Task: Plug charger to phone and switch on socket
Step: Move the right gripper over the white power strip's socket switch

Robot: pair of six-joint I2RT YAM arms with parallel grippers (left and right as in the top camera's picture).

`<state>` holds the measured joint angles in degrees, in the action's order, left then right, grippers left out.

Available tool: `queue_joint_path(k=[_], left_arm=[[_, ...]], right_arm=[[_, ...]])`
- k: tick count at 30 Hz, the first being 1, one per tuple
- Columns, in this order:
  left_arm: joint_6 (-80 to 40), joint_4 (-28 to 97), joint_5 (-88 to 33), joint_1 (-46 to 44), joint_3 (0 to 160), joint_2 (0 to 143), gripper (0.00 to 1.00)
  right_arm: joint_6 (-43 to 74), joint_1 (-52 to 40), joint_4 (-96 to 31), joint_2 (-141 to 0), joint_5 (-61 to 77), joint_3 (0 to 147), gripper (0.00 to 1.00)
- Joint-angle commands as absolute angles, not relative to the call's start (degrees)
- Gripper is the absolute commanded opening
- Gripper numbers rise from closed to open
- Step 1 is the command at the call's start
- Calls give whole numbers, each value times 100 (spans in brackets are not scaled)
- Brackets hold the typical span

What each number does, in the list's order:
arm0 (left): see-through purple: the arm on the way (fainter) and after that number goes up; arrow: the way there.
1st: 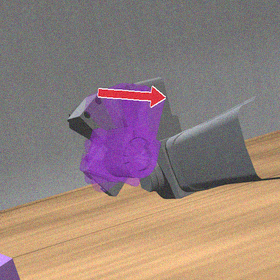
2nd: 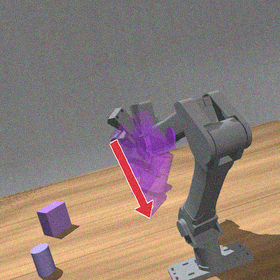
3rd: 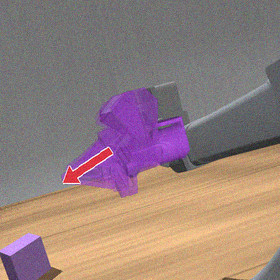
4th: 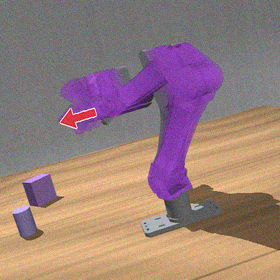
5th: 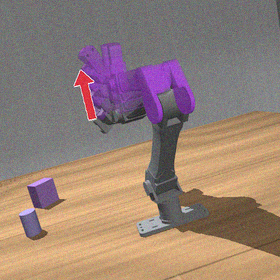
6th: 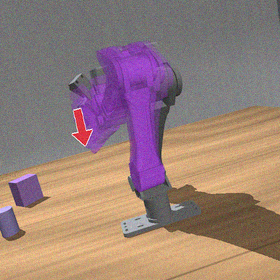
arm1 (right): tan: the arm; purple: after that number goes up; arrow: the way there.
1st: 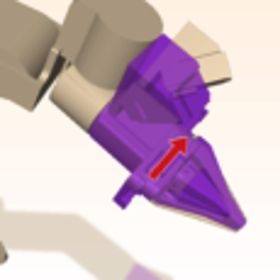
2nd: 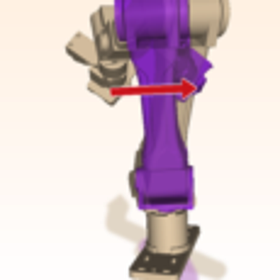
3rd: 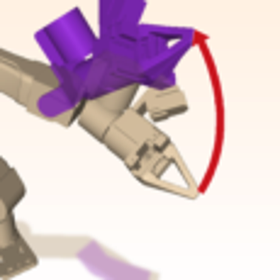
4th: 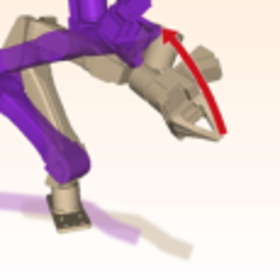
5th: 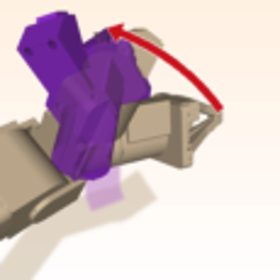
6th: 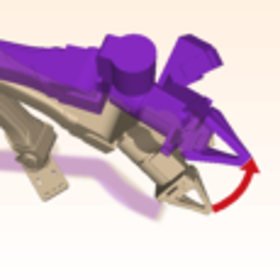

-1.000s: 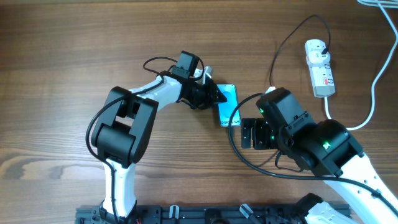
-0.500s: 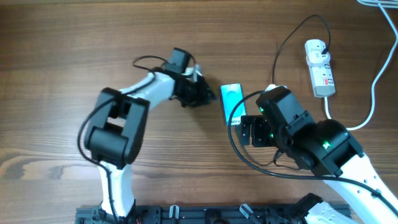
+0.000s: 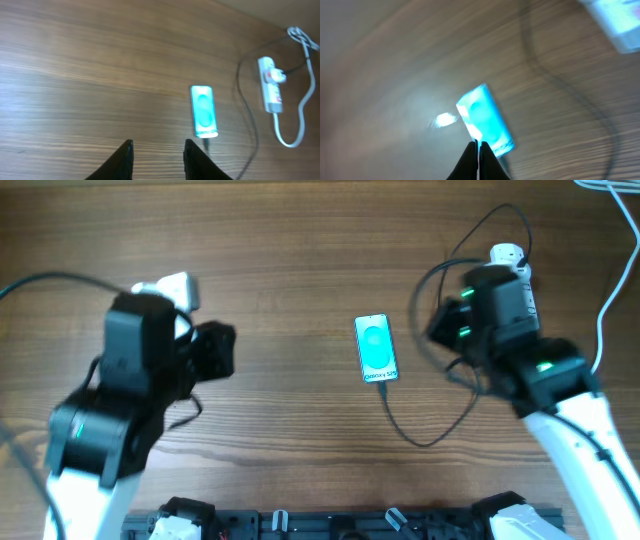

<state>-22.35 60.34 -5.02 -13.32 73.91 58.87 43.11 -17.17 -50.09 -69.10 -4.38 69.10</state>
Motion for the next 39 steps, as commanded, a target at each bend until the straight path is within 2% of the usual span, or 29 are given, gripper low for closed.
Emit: queue_joint_path(k=[1, 3, 6, 7, 8, 9, 15, 20, 26, 29, 35, 39], left_arm=[[-2119, 6678, 368, -1299, 7387, 5103, 38], [-2119, 6965, 598, -1299, 7384, 4880, 44], [-2117, 7391, 613, -1299, 7382, 4917, 49], [-2115, 7533, 613, -1299, 7382, 4952, 55], [-2117, 7752, 622, -1299, 7382, 5002, 87], [-2119, 7907, 709, -1299, 7382, 5039, 100], [-2119, 8576, 805, -1299, 7382, 5111, 100], [-2121, 8729, 803, -1299, 7382, 5089, 100], [-2121, 8729, 963, -1299, 7382, 4880, 100], [-2121, 8729, 1166, -1299, 7382, 4418, 100], [-2121, 8702, 1273, -1299, 7371, 2593, 100], [-2121, 8700, 1273, -1299, 7371, 1994, 100]], right_arm=[[3870, -405, -4976, -6866, 156, 7046, 5], [3564, 390, -5037, -6912, 602, 7050, 5], [3448, 1441, -4947, -7083, 687, 7052, 5], [3450, 1684, -4936, -7177, 690, 7052, 5], [3446, 1892, -4939, -7293, 690, 7052, 5], [3446, 1970, -4939, -7367, 690, 7052, 5], [3404, 2049, -4836, -7933, 690, 7052, 5], [3492, 2051, -4239, -8720, 620, 7107, 5], [3638, 2056, -4285, -10186, 650, 8385, 5], [3955, 2056, -4077, -10527, 650, 8530, 4], [4560, 2064, -3614, -11214, 886, 8530, 5], [4646, 2064, -3234, -11594, 969, 8530, 5]])
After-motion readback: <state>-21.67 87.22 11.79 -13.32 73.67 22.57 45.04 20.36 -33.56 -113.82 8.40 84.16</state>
